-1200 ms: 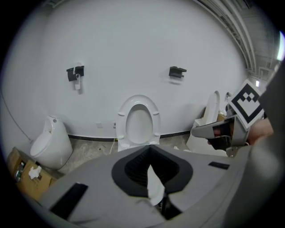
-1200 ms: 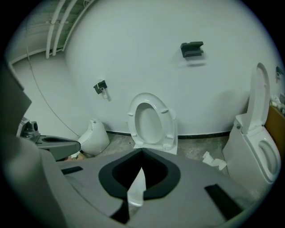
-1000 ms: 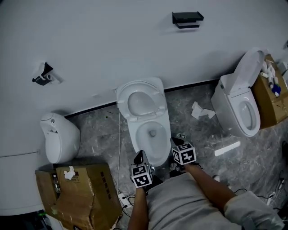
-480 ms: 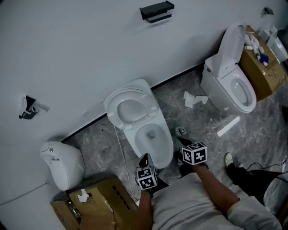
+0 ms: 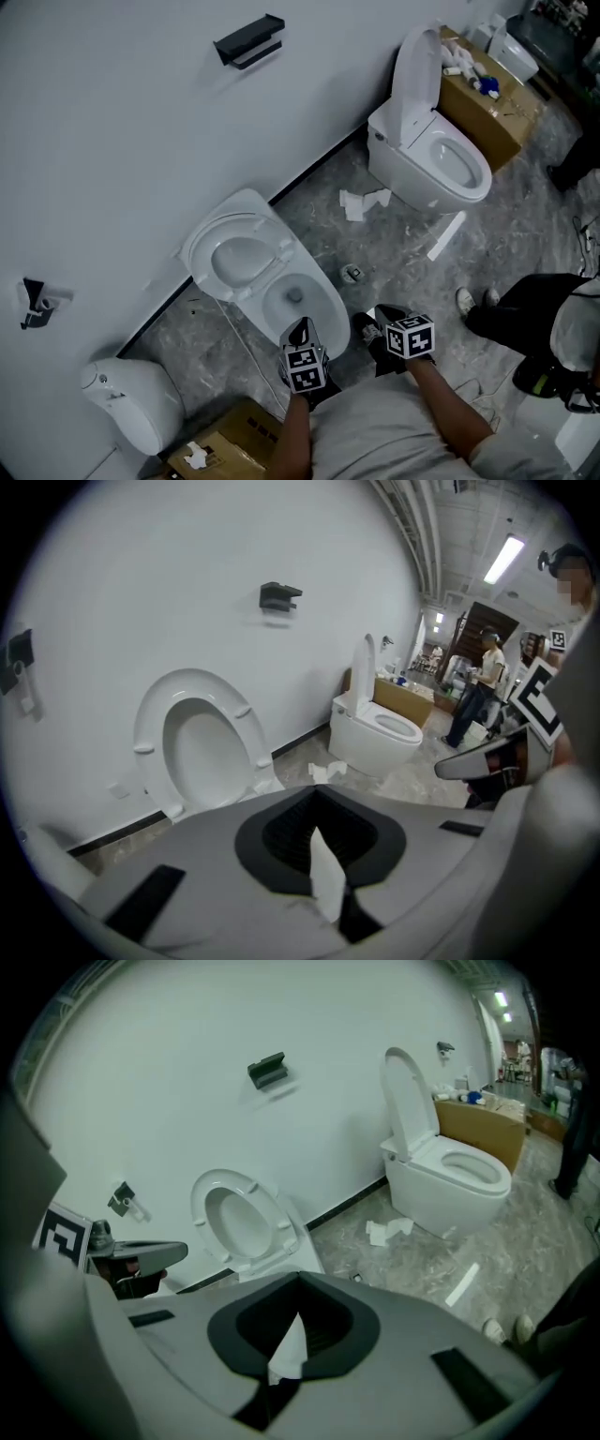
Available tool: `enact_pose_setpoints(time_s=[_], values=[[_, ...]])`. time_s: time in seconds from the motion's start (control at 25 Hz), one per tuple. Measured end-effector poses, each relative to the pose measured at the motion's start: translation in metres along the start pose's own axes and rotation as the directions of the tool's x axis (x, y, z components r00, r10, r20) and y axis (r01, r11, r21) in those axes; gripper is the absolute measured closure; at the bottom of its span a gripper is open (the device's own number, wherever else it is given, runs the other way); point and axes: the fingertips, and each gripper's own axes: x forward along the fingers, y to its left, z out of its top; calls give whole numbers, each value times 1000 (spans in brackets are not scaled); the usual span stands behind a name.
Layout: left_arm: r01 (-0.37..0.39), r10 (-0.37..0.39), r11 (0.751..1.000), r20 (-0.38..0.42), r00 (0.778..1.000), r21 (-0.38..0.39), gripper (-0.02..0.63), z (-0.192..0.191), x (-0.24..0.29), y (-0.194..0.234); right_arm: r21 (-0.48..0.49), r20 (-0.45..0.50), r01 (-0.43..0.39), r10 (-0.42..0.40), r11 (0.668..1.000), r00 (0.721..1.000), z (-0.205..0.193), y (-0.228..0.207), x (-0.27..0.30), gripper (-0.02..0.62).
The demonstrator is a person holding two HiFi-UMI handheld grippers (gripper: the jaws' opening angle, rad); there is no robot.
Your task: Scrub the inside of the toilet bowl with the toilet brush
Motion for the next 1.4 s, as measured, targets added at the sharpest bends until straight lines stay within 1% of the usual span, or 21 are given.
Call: enact_pose_setpoints(time_s=[0.08,0.16,0.24,0.32,0.4,0.52,0.6,0.68,0.76,0.84,0.88,0.96,1.0,1.12,1.16,1.24,1.32,1.4], values=[[43,-43,999,3,999,26,577,7,7,-10,23,16,27,-27,999,999,-8,-9,-12,595],[72,-73,996,6,997,47,577,12,13,-18,67,36,29,-31,997,999,-18,-19,-27,595],[94,-94,994,-3,996,52,577,13,17,-27,122,70,35,-43,992,997,-26,-31,-44,595],[117,-116,992,-13,993,52,577,8,23,-37,157,92,67,-82,985,992,-37,-47,-61,595],[132,-131,990,-29,991,44,577,0,31,-45,146,86,106,-119,984,989,-49,-57,-70,595],[131,-130,991,-50,990,24,577,-16,42,-49,94,50,146,-151,985,987,-64,-64,-68,595],[112,-112,994,-47,993,11,577,-25,52,-42,64,29,156,-158,986,987,-69,-64,-55,595],[77,-77,997,-44,996,-2,577,-33,58,-29,19,0,149,-149,989,989,-73,-62,-32,595],[33,-35,999,-58,998,-23,577,-45,63,-16,-55,-67,139,-143,989,988,-76,-64,-6,594],[-2,-3,998,-70,998,-63,577,-60,73,-5,-152,-129,154,-174,976,976,-74,-72,20,594],[-15,9,996,-72,997,-83,577,-68,78,2,-196,-138,171,-200,966,970,-71,-76,33,594],[-47,39,991,-68,997,-124,577,-83,81,16,-255,-124,198,-235,947,964,-64,-78,60,595],[-67,58,987,-61,996,-148,575,-90,84,25,-278,-103,201,-237,939,966,-58,-77,75,594],[-115,108,972,-43,993,-206,577,-109,99,51,-329,-35,189,-212,925,977,-40,-75,122,594],[-123,116,967,-45,992,-221,577,-120,105,57,-331,-21,182,-200,926,980,-39,-76,136,594],[-150,140,956,-57,989,-253,577,-144,116,69,-332,-15,142,-156,933,988,-41,-76,168,593],[-181,166,945,-78,983,-271,577,-169,125,81,-323,-33,91,-108,942,994,-51,-76,198,586],[-215,197,933,-90,976,-288,577,-186,137,89,-333,-66,67,-94,941,993,-59,-85,224,586]])
